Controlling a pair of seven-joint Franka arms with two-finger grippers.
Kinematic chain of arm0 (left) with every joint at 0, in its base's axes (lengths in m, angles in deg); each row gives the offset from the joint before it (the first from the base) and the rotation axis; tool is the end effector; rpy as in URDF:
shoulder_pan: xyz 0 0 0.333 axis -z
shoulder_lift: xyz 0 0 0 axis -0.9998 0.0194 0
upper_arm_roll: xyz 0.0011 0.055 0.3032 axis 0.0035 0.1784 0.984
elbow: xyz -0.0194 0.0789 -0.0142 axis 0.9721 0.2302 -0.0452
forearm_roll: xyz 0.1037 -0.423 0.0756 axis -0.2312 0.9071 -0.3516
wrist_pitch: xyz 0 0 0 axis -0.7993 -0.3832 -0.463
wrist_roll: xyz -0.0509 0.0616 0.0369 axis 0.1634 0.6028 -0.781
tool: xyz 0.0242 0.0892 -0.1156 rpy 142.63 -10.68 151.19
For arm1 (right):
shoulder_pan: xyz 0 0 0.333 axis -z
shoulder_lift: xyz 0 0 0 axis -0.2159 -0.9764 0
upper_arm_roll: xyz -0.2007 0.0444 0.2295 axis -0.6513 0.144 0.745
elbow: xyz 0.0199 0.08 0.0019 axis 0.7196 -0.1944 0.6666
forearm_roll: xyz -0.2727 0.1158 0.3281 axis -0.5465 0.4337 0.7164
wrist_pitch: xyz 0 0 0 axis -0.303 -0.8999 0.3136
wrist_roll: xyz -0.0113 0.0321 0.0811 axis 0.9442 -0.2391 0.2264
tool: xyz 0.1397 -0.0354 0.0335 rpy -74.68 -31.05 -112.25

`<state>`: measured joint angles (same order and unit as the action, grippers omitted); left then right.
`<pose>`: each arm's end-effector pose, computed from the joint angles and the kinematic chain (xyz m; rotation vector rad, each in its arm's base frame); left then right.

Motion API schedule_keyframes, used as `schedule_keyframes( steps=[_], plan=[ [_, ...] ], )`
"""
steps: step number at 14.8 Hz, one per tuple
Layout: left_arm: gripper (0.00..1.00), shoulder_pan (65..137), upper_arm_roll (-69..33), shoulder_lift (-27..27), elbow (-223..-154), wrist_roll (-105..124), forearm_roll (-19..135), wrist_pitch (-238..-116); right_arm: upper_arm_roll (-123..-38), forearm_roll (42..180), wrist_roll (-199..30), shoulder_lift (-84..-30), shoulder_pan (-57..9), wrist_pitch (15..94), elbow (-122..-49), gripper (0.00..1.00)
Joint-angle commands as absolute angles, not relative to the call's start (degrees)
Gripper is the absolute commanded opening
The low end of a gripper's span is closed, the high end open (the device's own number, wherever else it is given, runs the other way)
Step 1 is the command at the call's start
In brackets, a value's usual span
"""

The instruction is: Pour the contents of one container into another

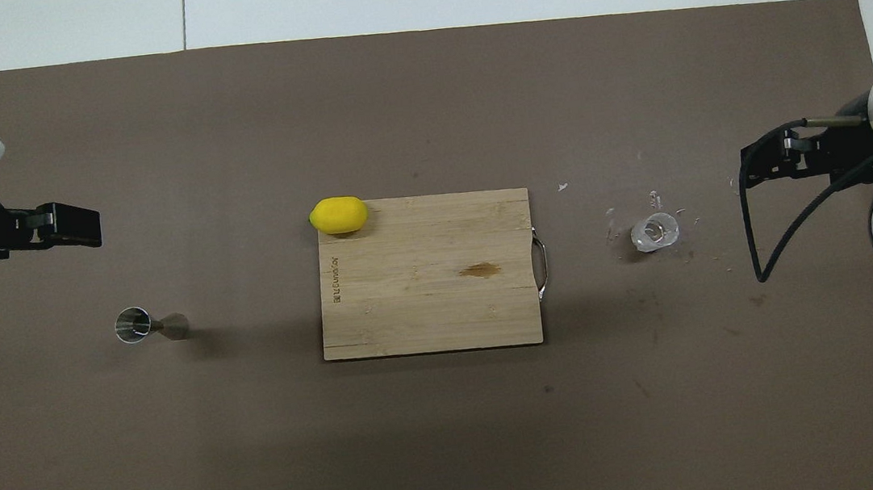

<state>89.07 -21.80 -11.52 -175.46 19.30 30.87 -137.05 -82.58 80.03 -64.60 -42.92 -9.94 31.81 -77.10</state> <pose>0.6085 -0.0751 0.5462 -3.1175 0.0521 -0.1068 0.6123 0.0299 0.5262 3.1225 -0.2527 -0.0367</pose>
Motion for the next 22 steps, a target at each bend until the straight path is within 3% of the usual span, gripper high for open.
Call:
schedule_keyframes(
  steps=[1,7,12,22],
  plan=[
    [1.0,89.06,-21.69,-11.86,-176.2,19.27,29.68,-138.6,-82.31,79.75,-63.8,-41.57,-9.57,32.23,-78.53,1.0],
    [1.0,88.98,-21.69,-12.12,-177.07,19.45,29.77,-139.47,-82.31,79.75,-63.8,-41.57,-9.57,32.23,-78.53,1.0],
    [1.0,90.55,-21.87,-15.2,-186.91,18.66,30.03,-153.16,-82.31,79.75,-63.8,-41.57,-9.57,32.23,-78.53,1.0],
    [1.0,89.33,-21.69,-14.67,-189.47,19.36,30.03,-161.1,-82.31,79.75,-63.8,-41.57,-9.57,32.23,-78.53,1.0]
  ],
)
